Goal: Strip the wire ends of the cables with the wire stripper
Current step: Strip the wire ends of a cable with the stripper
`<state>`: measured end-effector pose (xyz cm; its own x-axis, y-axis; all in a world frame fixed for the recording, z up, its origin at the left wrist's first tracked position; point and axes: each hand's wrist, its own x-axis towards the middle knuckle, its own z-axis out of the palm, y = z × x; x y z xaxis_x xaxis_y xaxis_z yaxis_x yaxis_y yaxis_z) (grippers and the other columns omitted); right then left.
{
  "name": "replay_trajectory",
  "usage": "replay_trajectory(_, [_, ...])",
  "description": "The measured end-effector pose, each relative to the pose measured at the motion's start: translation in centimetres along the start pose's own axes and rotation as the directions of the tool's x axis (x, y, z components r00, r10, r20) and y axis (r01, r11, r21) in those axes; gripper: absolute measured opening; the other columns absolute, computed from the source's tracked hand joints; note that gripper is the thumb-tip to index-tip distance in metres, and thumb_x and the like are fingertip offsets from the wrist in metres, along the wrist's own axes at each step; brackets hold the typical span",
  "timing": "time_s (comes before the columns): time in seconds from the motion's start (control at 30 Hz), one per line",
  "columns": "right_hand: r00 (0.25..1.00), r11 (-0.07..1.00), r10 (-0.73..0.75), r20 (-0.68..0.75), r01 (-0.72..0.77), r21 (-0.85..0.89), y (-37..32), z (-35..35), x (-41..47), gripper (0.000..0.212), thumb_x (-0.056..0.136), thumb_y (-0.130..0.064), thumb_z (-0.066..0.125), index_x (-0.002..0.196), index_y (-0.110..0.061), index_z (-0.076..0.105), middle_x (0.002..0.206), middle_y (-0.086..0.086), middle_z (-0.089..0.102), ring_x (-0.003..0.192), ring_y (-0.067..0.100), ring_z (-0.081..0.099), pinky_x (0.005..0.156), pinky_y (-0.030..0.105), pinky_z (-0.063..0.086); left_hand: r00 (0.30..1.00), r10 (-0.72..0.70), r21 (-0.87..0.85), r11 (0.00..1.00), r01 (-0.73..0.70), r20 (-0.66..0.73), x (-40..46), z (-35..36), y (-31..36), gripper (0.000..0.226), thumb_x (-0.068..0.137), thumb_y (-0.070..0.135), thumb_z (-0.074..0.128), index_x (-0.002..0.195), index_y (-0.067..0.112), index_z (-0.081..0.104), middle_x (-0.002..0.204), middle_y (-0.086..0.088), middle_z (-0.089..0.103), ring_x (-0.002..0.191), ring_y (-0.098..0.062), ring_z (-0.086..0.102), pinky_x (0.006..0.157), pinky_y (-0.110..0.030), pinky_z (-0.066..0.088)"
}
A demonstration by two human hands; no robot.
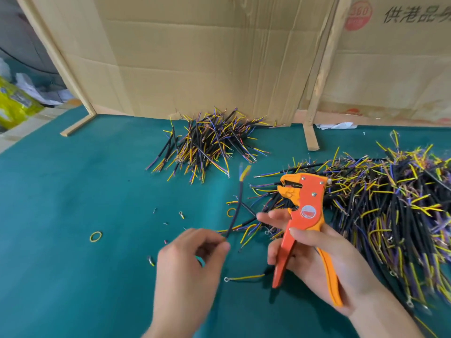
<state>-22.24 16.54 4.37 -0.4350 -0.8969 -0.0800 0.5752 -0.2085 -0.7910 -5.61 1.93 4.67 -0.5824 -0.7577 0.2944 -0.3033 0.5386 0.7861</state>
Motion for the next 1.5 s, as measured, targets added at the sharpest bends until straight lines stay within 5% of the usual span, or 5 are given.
replay_trajectory(0.27, [0.99, 0.995, -0.092, -0.107, 0.095, 0.019, -1.1, -0.5, -0.3, 0.072, 0.056, -0.026, 0.096, 0.119, -0.001, 0.071, 0.121, 0.026, 0.068, 0.076, 0.038, 0.066, 0.073, 0.041, 0.058, 0.981, 0.152, 0.126, 0.978, -0.166, 0.118, -2.0, 2.9, 0.3, 0.019, 0.064, 0.034, 0.074, 0.081, 0.034, 0.063, 0.071, 0.018, 0.059, 0.059, -0.001, 0.054, 0.055, -0.011, 0.041])
replay_trajectory(0.5, [0.992, 0.995, -0.096, -0.087, 0.098, 0.02, -1.3, -0.5, -0.4, 0.07, 0.067, -0.024, 0.089, 0.129, -0.003, 0.067, 0.124, 0.027, 0.067, 0.08, 0.036, 0.065, 0.078, 0.041, 0.056, 0.971, 0.06, 0.322, 0.937, -0.134, 0.231, -0.9, 2.7, 1.5, 0.017, 0.079, 0.053, 0.065, 0.083, 0.037, 0.064, 0.079, 0.019, 0.058, 0.073, -0.007, 0.055, 0.065, -0.021, 0.045])
replay_trajectory(0.77, [0.994, 0.999, -0.049, -0.101, 0.051, 0.016, -1.4, -0.2, -0.4, 0.078, 0.063, -0.026, 0.092, 0.133, -0.006, 0.065, 0.091, 0.033, 0.065, 0.081, 0.039, 0.065, 0.076, 0.043, 0.057, 0.979, -0.055, -0.042, 0.997, 0.064, 0.196, 4.0, 6.9, 5.8, 0.005, 0.09, 0.031, 0.066, 0.09, 0.033, 0.071, 0.071, 0.012, 0.071, 0.077, -0.014, 0.066, 0.075, -0.034, 0.053])
replay_trajectory(1.03, [0.985, 0.993, -0.094, -0.142, 0.102, 0.052, -1.2, -0.5, -0.1, 0.053, 0.074, -0.008, 0.073, 0.127, -0.004, 0.069, 0.131, 0.023, 0.066, 0.076, 0.034, 0.069, 0.072, 0.045, 0.059, 0.982, -0.181, -0.474, 0.861, 0.183, 0.05, 4.1, 9.4, 4.3, 0.016, 0.085, 0.009, 0.075, 0.083, 0.025, 0.077, 0.072, 0.008, 0.074, 0.069, -0.013, 0.069, 0.074, -0.035, 0.057])
replay_trajectory(1.5, [0.987, 0.987, 0.145, -0.061, -0.149, -0.057, -1.5, -0.7, -0.5, 0.063, 0.066, -0.015, 0.09, 0.122, 0.002, 0.067, 0.086, 0.025, 0.06, 0.075, 0.04, 0.064, 0.075, 0.054, 0.056, 0.985, -0.132, -0.455, 0.888, 0.068, -0.109, 4.3, 9.1, 3.2, 0.025, 0.086, 0.003, 0.073, 0.075, 0.026, 0.071, 0.07, 0.009, 0.07, 0.06, -0.01, 0.068, 0.059, -0.012, 0.046])
